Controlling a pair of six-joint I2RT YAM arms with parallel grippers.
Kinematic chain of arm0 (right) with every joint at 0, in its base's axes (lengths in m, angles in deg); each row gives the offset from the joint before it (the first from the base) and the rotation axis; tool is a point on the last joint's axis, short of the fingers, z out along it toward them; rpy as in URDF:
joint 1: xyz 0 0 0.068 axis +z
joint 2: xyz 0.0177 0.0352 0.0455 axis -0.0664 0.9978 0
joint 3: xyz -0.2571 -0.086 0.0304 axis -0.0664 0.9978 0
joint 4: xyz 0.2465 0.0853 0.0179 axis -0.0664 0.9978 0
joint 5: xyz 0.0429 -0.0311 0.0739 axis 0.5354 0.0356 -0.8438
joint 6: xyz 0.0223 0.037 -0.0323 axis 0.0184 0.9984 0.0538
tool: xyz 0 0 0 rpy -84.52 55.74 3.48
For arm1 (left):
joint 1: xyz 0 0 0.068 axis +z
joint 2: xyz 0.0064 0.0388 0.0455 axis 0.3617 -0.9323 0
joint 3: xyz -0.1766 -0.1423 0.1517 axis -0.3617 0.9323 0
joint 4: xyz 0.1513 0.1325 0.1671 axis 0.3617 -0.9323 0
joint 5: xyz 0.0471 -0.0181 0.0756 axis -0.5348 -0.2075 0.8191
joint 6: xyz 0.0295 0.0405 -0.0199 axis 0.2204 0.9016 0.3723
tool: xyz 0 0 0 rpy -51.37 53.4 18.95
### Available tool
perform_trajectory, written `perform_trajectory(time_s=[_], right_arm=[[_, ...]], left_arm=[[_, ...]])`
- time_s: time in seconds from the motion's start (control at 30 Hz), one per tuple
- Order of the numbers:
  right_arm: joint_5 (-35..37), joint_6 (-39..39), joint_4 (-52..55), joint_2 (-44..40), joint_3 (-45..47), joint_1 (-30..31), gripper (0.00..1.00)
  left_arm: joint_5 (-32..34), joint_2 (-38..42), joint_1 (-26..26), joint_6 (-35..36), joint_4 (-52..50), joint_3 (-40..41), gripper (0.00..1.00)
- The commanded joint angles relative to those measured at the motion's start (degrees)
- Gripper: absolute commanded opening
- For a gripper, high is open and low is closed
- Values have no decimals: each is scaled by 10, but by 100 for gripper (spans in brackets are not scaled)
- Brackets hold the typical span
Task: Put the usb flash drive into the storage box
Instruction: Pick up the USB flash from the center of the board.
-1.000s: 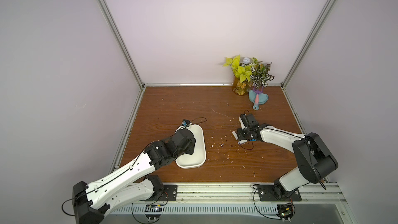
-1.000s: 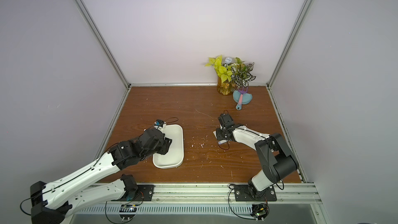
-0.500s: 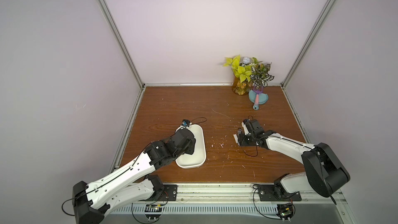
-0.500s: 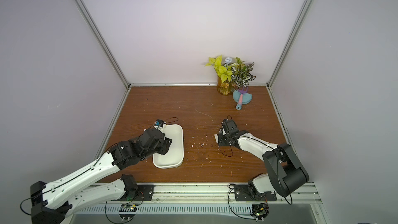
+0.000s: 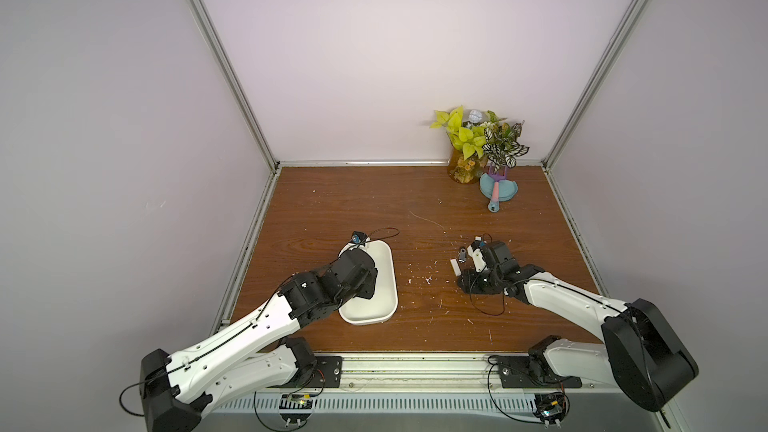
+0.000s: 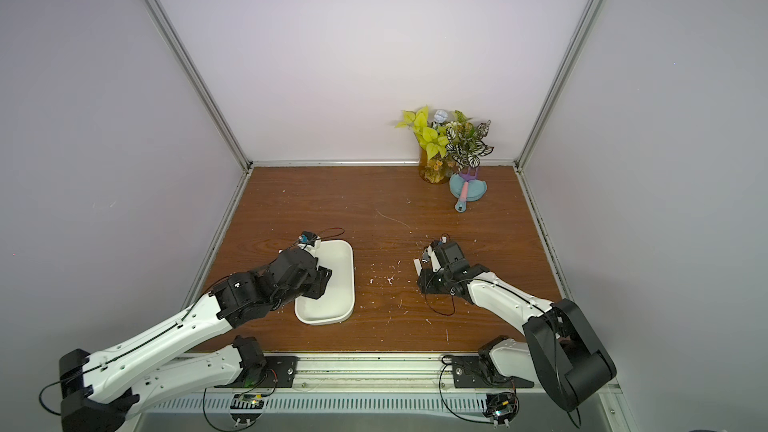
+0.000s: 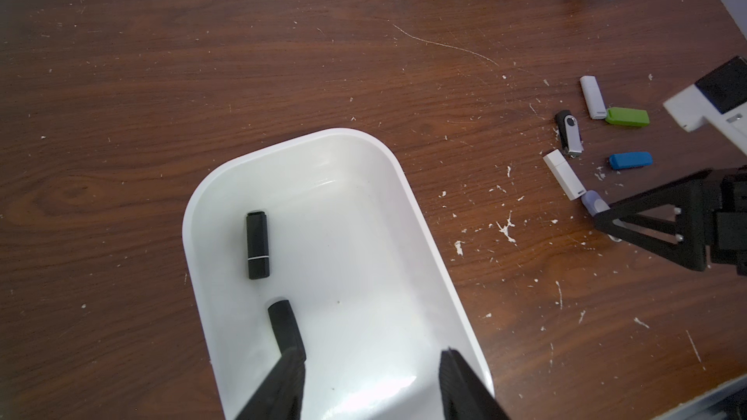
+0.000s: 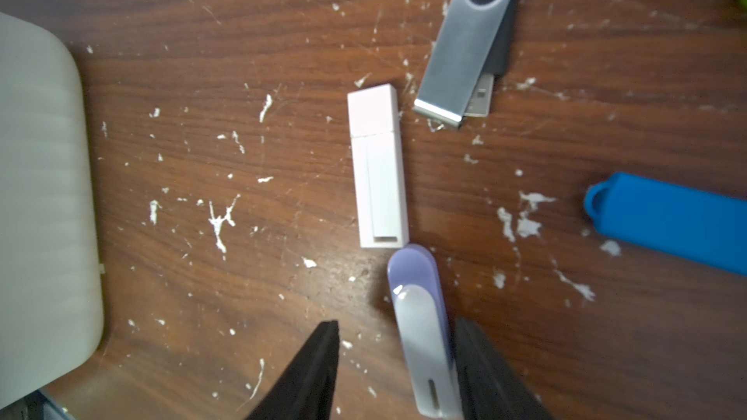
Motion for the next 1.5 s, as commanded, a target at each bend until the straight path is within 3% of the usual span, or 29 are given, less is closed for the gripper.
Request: perform_trajectory(time_s=[0.0, 0.3, 0.57, 0.67, 0.97, 1.3, 1.47], right_arm=[[18, 12, 14, 7, -4, 11, 52], [137, 20, 50, 52, -24, 56, 43], [193, 31, 74, 79, -42, 96, 25], [208, 34, 87, 77, -44, 104, 25], [214, 41, 99, 67, -39, 119, 31], [228, 51, 106, 75, -54, 135, 20], [189, 55, 106, 31, -98, 142, 14]], left_arm=[[7, 7, 5, 5, -2, 4, 53], [7, 5, 5, 4, -1, 2, 54], [10, 9, 6, 3, -2, 2, 54], [11, 13, 5, 2, -1, 3, 54], [12, 12, 5, 1, -1, 3, 54], [13, 13, 5, 1, -1, 3, 54], [17, 20, 5, 1, -2, 3, 54]])
